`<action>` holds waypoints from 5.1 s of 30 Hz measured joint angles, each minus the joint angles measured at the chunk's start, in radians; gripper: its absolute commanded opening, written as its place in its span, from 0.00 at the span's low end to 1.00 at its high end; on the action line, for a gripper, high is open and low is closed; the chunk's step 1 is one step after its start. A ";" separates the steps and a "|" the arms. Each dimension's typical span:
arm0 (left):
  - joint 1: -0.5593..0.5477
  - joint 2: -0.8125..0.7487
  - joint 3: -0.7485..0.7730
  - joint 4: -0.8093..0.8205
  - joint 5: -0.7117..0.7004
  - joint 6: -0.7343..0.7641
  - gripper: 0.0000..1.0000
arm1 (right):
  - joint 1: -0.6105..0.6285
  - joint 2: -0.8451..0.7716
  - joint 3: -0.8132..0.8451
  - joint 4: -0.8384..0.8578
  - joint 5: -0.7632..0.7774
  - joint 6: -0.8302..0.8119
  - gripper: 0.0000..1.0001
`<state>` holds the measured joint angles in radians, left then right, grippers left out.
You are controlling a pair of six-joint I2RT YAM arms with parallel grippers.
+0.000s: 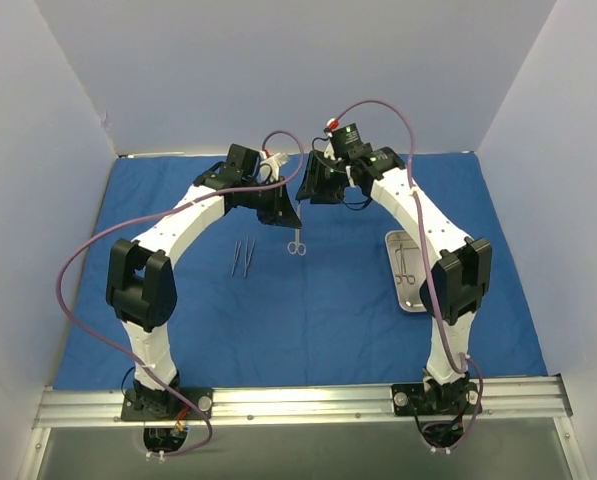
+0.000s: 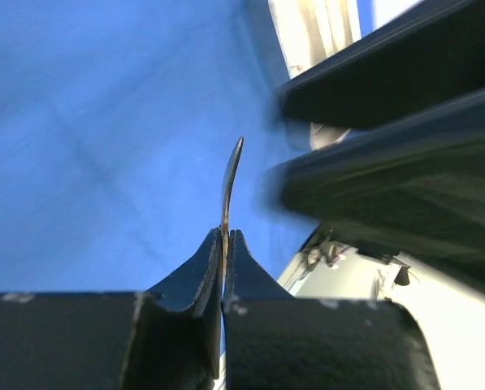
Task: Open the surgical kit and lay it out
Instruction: Place the medical item in the surgical kit, then pick up the medical item from the container.
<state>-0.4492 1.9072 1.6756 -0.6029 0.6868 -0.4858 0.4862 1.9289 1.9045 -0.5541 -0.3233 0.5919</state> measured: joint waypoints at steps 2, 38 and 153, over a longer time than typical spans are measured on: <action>0.029 -0.002 -0.026 -0.015 -0.002 0.027 0.02 | -0.011 0.000 0.014 -0.012 0.008 -0.021 0.50; 0.354 0.243 0.081 -0.470 -0.306 0.431 0.02 | -0.274 -0.164 -0.311 -0.066 -0.021 -0.286 0.47; 0.312 -0.060 -0.066 -0.310 -0.141 0.235 0.39 | -0.476 -0.157 -0.475 -0.109 0.291 -0.455 0.00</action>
<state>-0.1371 1.8477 1.6100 -0.9127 0.5461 -0.2512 0.0105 1.7721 1.4296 -0.6636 -0.0322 0.1371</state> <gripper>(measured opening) 0.383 0.114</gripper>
